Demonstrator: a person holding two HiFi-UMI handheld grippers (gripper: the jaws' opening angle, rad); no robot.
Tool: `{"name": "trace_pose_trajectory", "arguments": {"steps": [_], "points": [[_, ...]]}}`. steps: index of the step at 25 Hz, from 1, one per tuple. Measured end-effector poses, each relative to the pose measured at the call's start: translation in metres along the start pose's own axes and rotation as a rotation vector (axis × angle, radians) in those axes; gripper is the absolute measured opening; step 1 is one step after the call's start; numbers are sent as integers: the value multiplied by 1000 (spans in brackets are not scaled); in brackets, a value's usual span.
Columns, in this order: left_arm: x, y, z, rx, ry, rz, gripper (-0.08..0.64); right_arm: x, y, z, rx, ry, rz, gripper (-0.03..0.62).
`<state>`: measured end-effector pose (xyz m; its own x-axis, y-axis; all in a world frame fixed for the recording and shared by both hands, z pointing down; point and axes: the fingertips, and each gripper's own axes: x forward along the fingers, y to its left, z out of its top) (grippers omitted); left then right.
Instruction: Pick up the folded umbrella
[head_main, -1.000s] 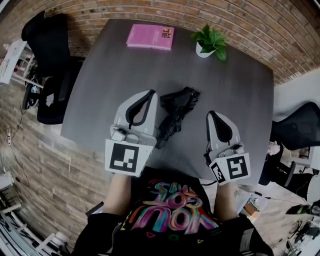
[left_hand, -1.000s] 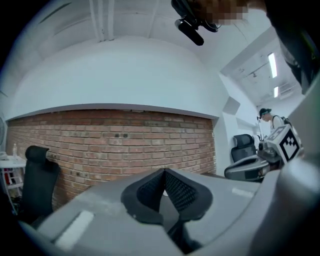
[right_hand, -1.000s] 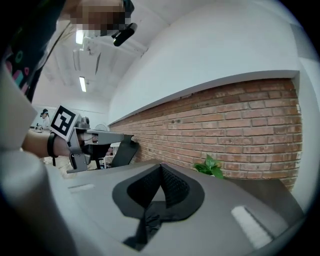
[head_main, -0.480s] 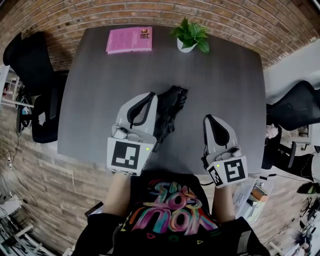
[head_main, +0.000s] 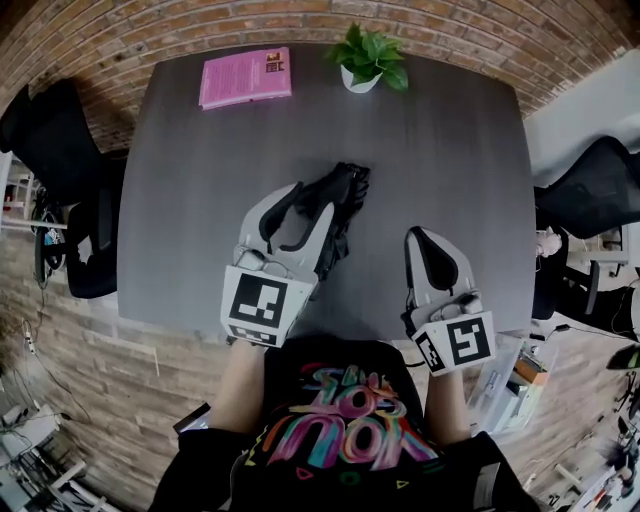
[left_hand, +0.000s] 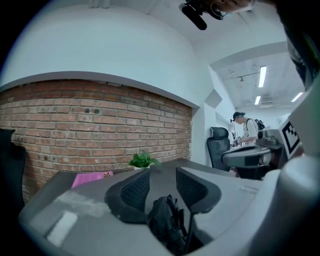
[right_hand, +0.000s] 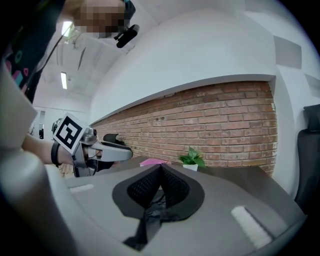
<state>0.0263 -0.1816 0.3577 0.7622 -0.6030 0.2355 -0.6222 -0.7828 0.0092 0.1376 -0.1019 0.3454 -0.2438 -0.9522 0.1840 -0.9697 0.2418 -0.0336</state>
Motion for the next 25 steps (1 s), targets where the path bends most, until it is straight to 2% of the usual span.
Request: {"name": "trace_pose_trajectory", "arguments": {"steps": [8,12,25], "points": [[16,-15,-45,-68,109,-71,238,-5,5,-14,28,22,-8,0],[26,-24,-74,-106,174,-94,245,-8,1,-20,33,35,-17,-1],[60,-36,-159,-134,372,-123,331,-13,-11,-35,52,65,-53,-1]]}}
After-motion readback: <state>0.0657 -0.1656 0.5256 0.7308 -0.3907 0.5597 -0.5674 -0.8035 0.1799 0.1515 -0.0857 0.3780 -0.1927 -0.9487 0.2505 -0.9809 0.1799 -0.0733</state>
